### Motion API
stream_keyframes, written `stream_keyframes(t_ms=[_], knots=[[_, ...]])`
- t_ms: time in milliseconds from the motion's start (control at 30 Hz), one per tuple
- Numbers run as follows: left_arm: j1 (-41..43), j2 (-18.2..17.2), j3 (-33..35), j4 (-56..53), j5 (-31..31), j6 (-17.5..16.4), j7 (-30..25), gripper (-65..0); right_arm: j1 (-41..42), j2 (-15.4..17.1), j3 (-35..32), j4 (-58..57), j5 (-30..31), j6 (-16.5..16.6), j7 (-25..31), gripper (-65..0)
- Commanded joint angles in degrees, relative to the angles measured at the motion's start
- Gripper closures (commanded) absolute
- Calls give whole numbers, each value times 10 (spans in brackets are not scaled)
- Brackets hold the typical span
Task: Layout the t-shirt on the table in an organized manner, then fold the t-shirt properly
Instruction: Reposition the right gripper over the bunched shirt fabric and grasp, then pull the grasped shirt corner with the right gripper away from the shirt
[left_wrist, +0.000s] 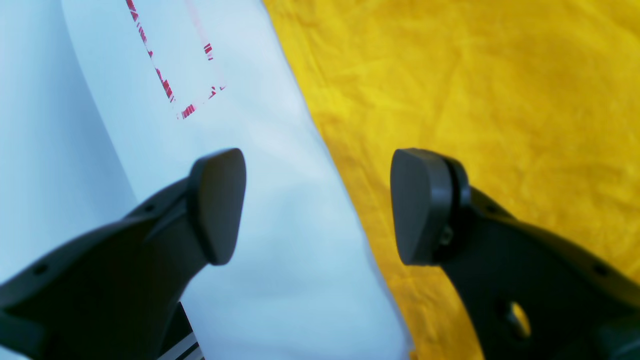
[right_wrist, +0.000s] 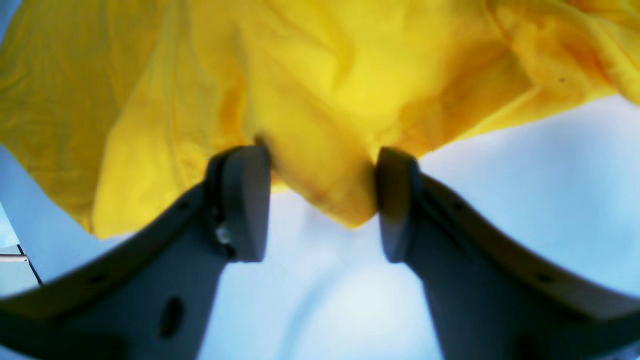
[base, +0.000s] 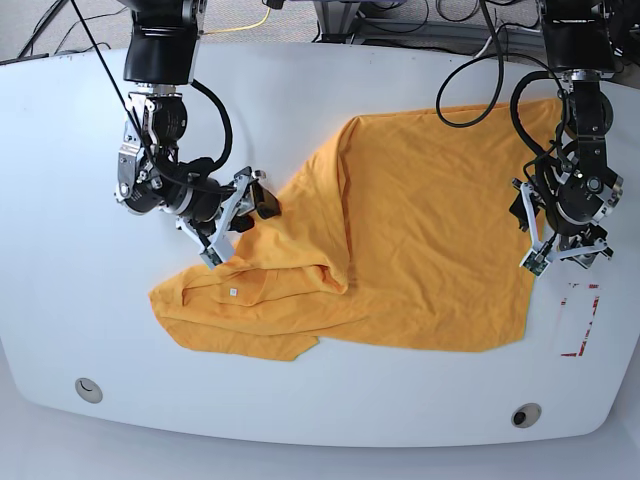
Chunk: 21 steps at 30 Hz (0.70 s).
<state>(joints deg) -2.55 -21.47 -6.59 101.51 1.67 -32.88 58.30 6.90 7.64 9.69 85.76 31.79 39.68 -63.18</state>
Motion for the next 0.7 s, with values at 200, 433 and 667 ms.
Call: stream_keyframes(t_ms=[200,433,667], knots=[[-8,-8,-3,9,2,2,-6,-428,12,5,2,9,11,3,10,-24],[-9,-8,-3,9,2,2,-6,-428,9,5,3,12,13,3,8,-13],[-9,-8,-3,9,1,2,-6,-428,-15,10,7,79,12,3,6,-13]])
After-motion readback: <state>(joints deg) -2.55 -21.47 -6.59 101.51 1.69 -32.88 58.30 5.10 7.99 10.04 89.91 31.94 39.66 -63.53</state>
